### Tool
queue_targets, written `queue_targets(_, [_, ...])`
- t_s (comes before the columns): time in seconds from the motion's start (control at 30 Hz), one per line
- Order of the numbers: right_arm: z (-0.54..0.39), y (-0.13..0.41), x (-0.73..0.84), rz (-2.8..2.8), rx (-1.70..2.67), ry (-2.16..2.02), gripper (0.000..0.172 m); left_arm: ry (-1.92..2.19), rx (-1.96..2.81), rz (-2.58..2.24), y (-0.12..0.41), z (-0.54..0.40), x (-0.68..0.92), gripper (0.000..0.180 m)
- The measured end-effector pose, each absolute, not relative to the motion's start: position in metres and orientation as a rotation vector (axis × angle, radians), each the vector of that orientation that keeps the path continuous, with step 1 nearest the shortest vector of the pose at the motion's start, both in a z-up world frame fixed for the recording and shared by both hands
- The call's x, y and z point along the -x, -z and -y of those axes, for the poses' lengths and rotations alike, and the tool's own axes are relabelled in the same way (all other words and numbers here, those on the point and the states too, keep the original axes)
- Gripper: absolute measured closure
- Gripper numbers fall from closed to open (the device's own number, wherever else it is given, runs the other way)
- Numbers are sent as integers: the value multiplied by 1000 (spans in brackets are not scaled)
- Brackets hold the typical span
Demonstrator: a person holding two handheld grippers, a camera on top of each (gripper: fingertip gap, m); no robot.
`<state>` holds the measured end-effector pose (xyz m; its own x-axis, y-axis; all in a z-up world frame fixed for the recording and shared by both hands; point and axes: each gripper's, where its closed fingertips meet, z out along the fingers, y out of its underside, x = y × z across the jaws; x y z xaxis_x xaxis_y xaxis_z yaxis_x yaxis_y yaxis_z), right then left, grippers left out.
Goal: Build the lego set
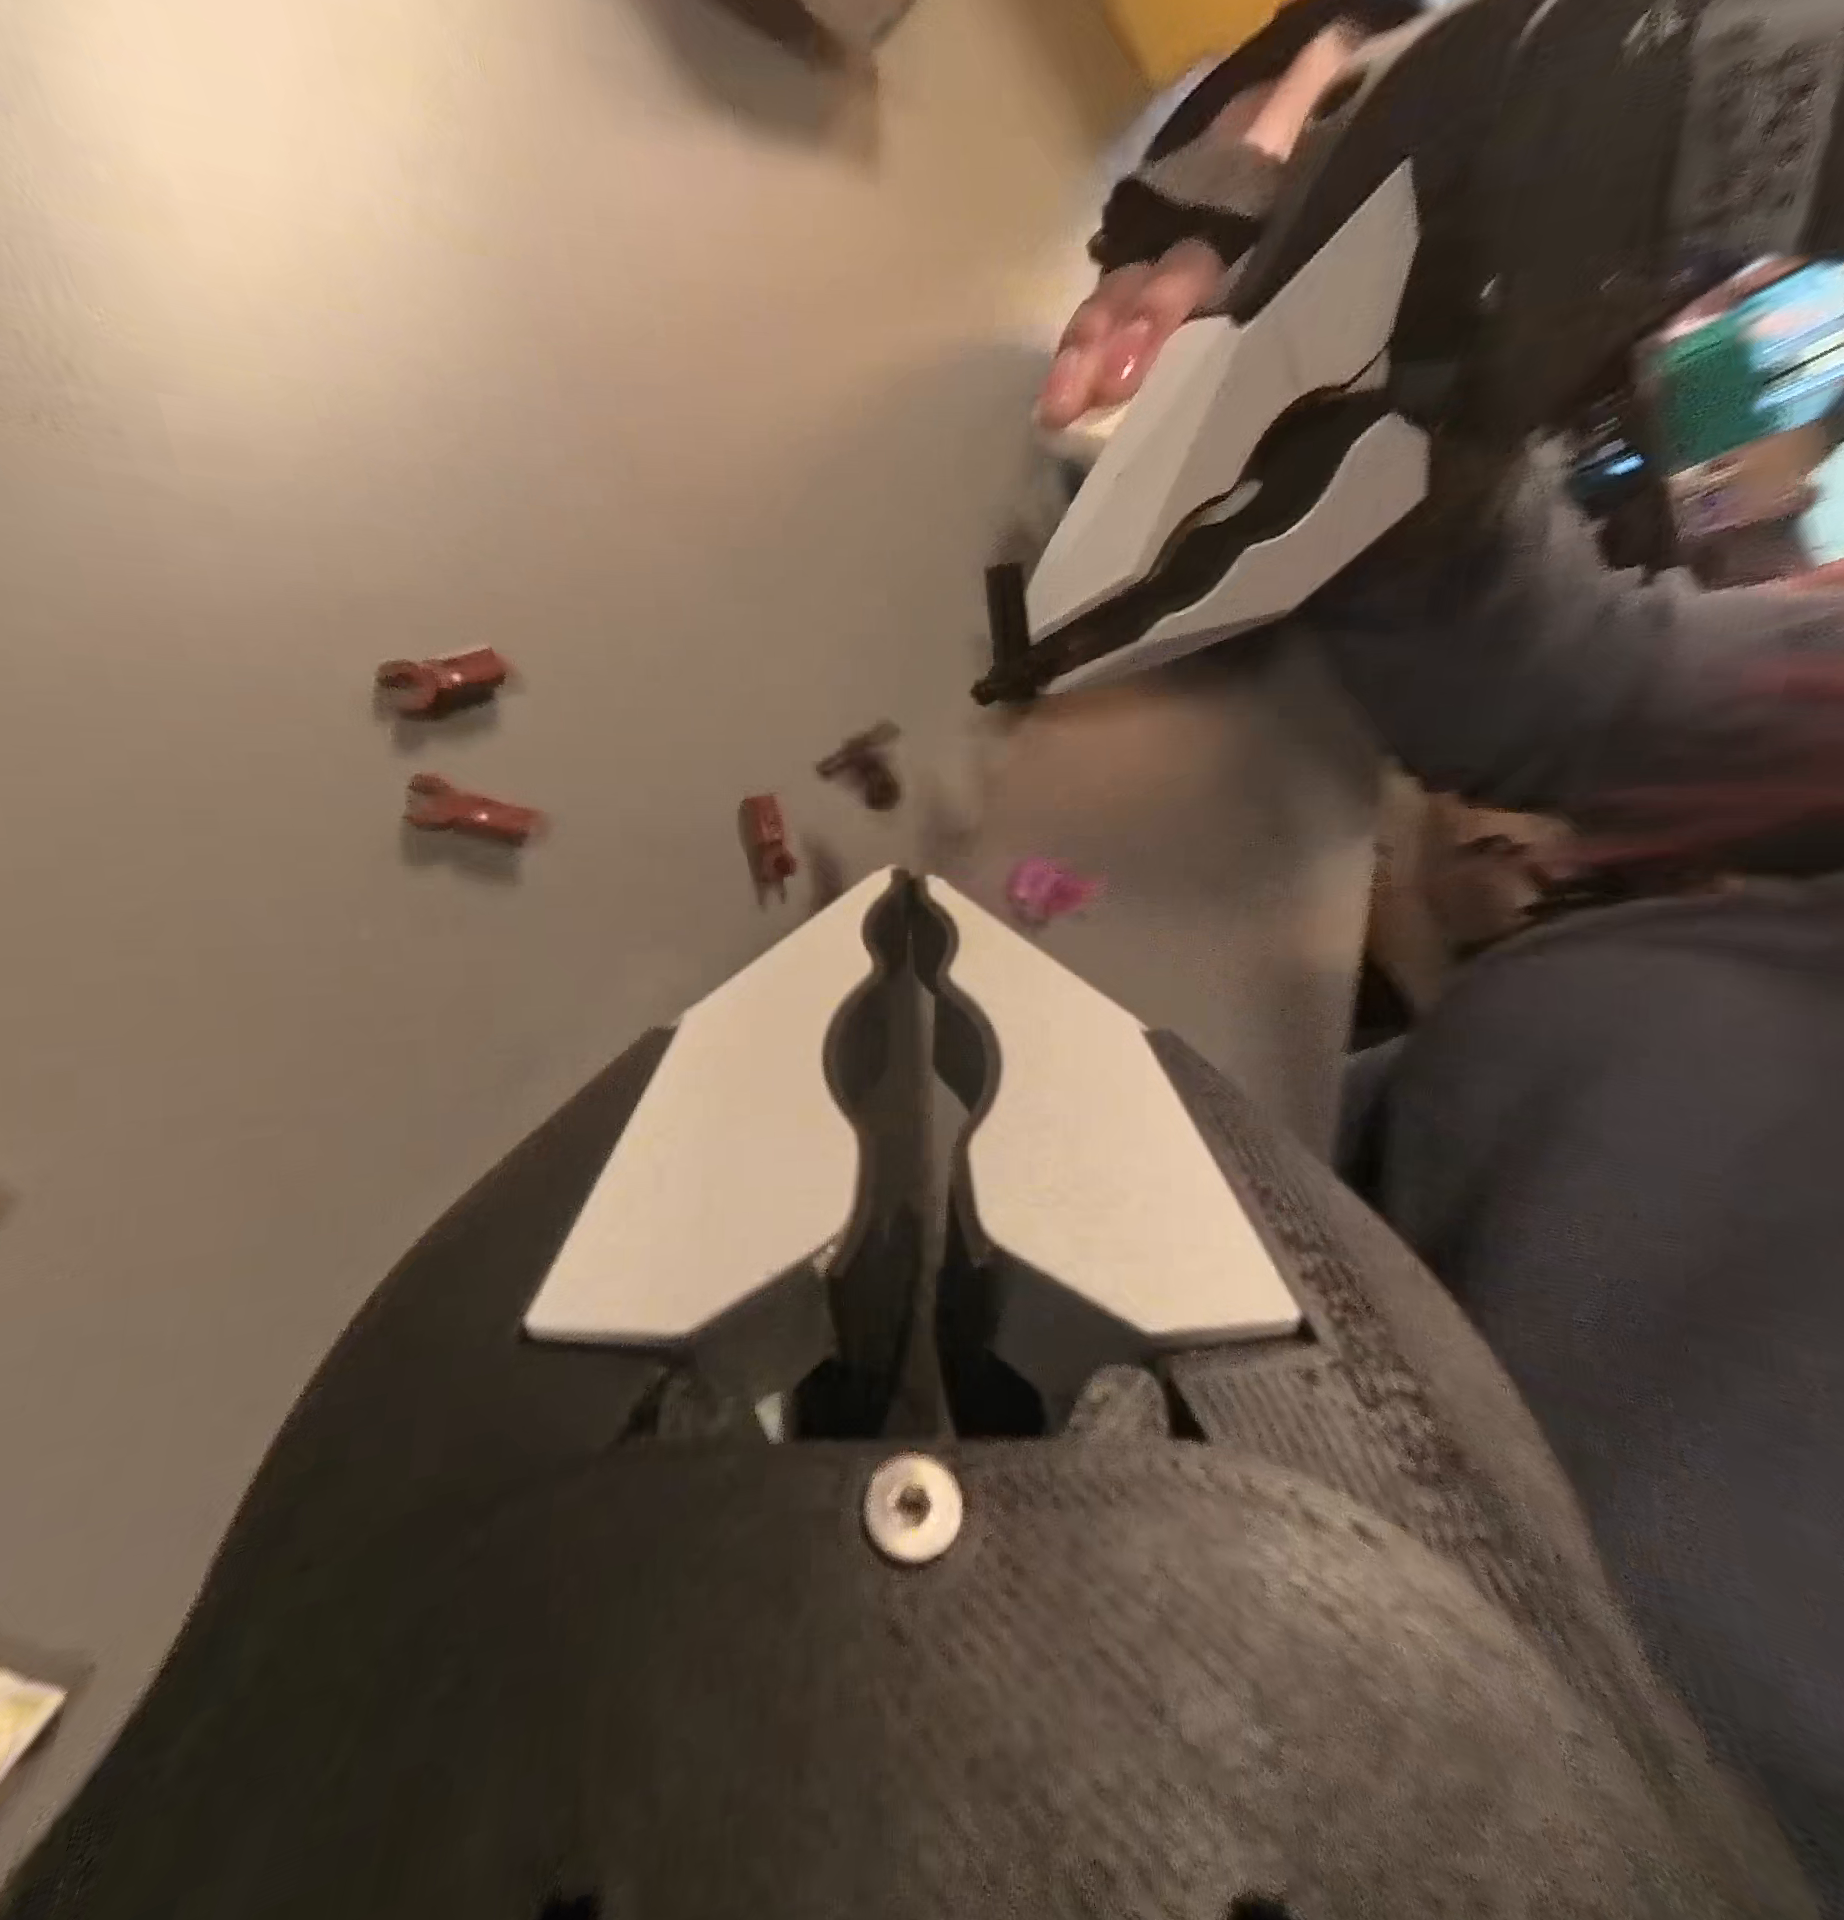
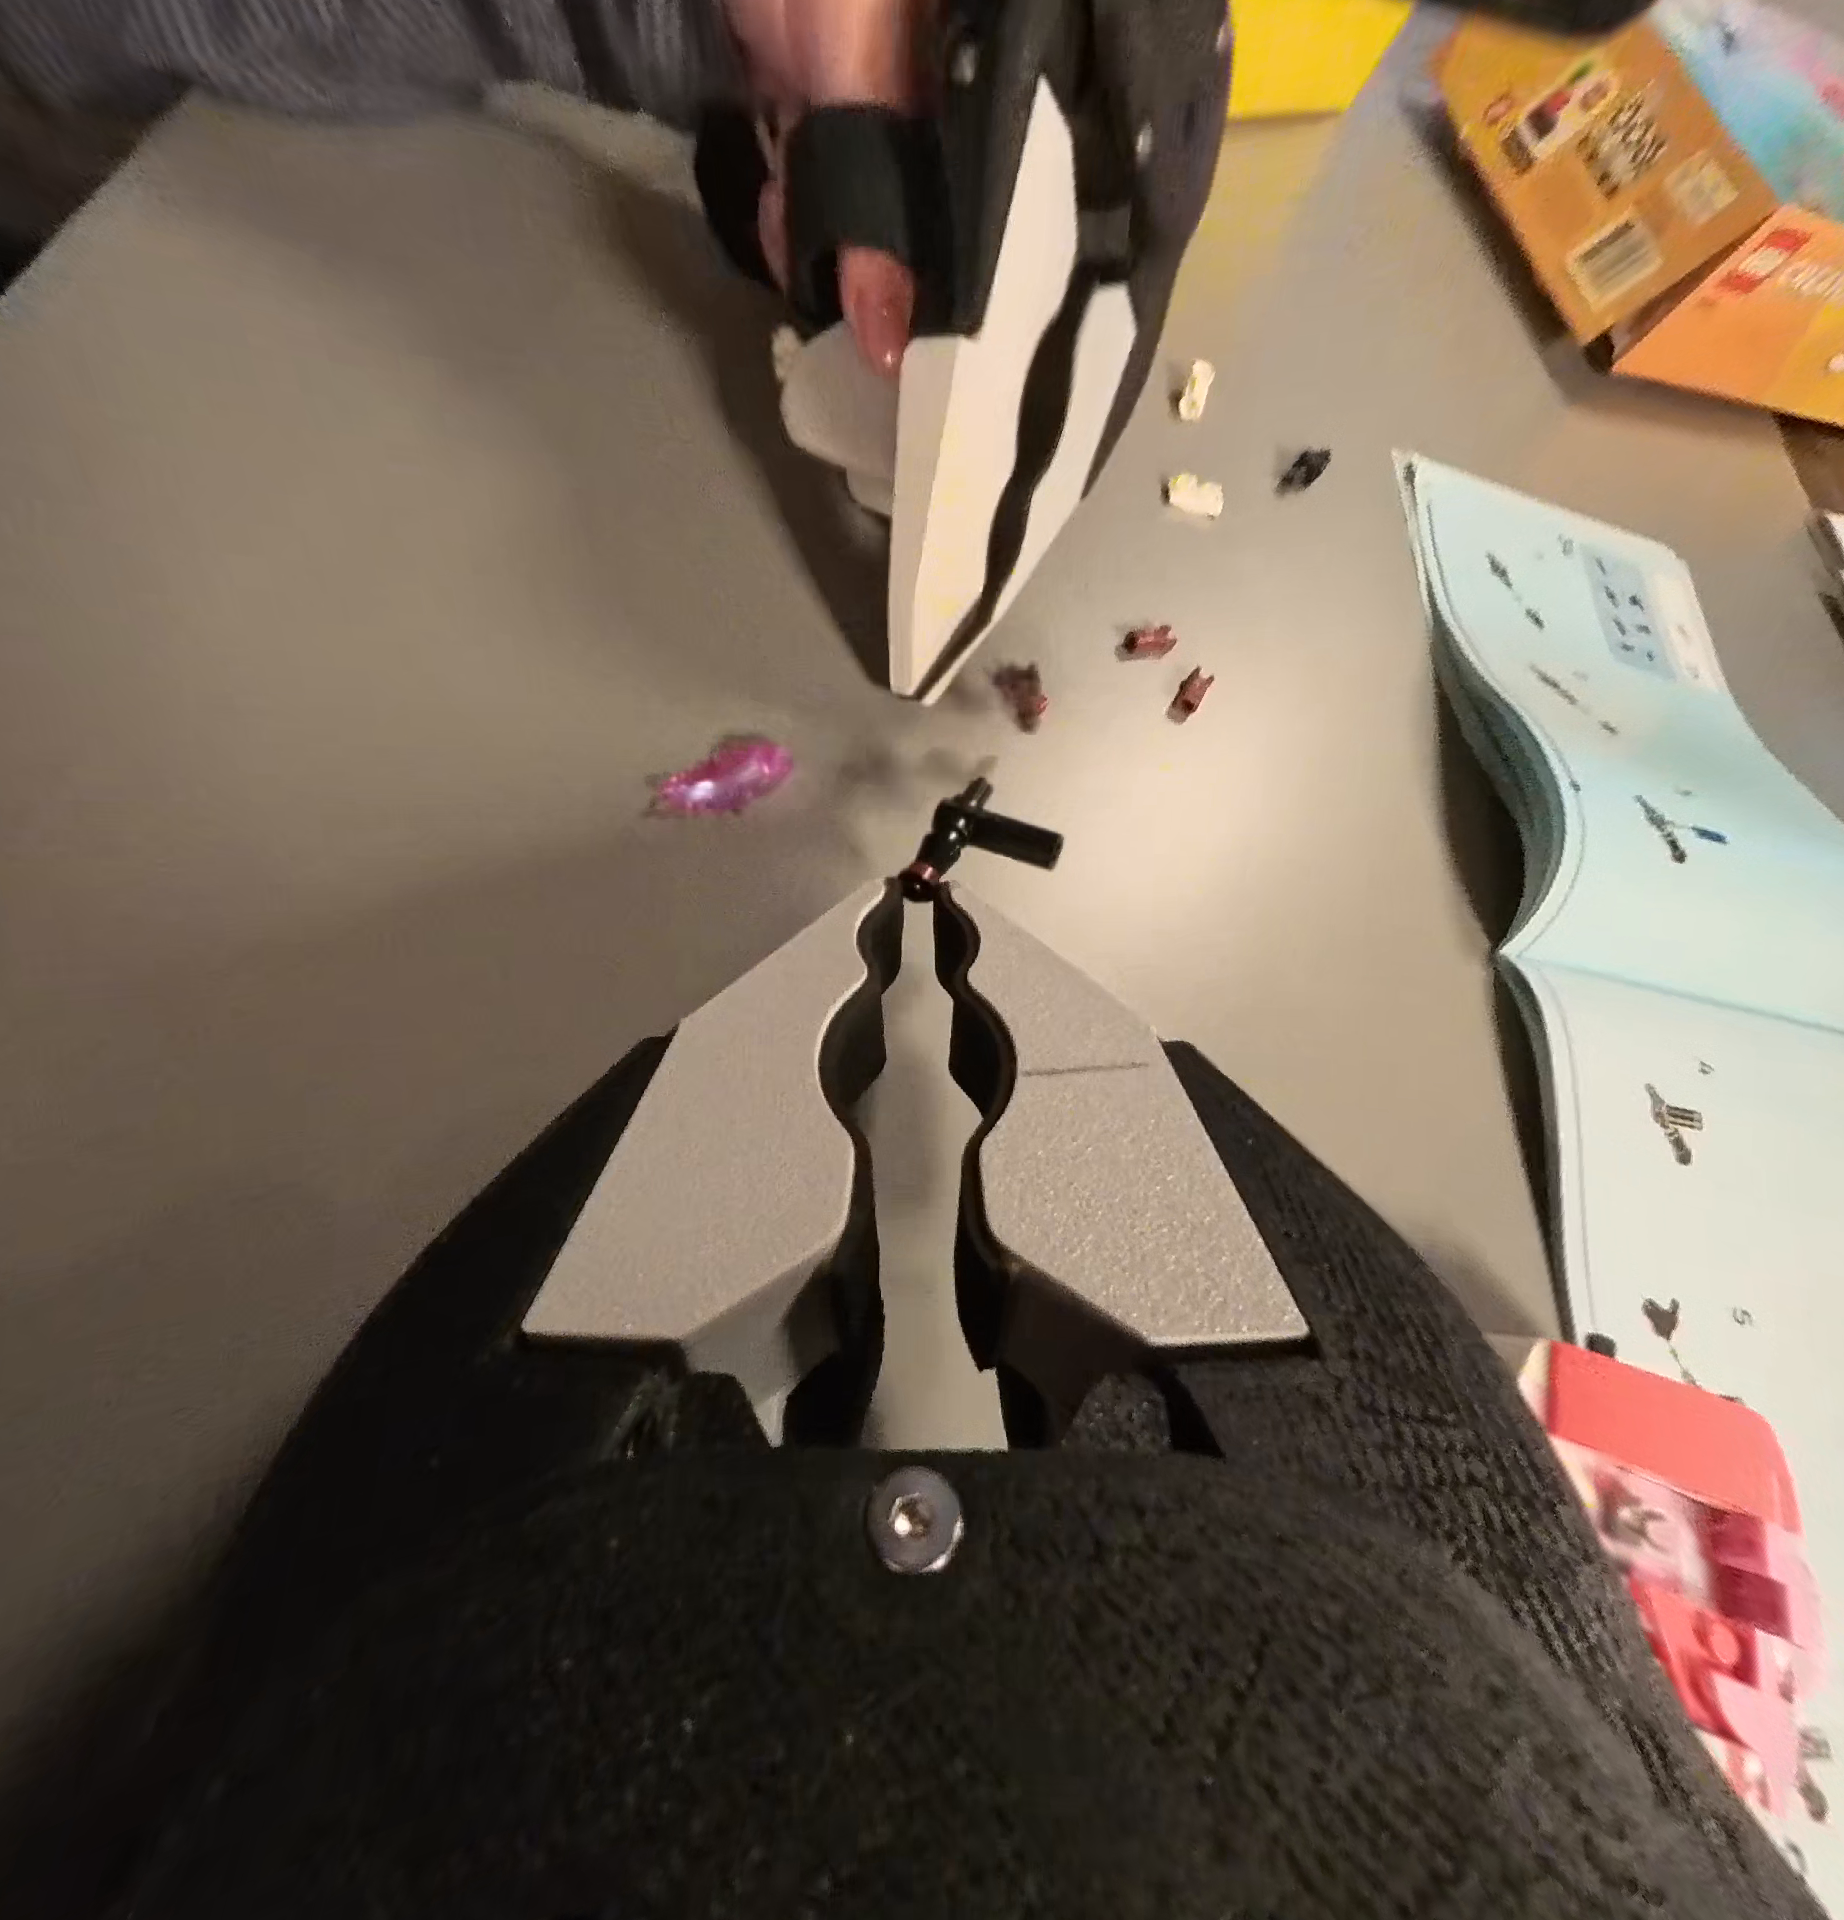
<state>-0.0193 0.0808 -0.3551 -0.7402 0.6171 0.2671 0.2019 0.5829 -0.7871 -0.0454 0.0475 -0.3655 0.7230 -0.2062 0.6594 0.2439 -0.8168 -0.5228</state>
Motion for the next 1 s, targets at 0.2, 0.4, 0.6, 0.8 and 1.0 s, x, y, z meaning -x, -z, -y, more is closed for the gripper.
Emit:
queue_targets(0.2, [-83, 359, 18, 2308, 684, -1060, 168, 740, 2222, -164, 347, -62, 45, 157])
queue_targets(0.4, [-75, 339, 15, 2235, 665, -1246, 168, 227, 2032, -625, 334, -74, 30, 153])
queue_targets(0.6, [-73, 330, 14, 2198, 669, -1326, 167, 16, 1934, -788, 332, -74, 24, 154])
queue_targets(0.8, [-72, 329, 15, 2191, 661, -1333, 167, -25, 1951, -811, 338, -76, 27, 178])
queue_targets(1.0, [-80, 324, 27, 2092, 698, -1269, 148, -3, 2001, -706, 339, -80, 37, 180])
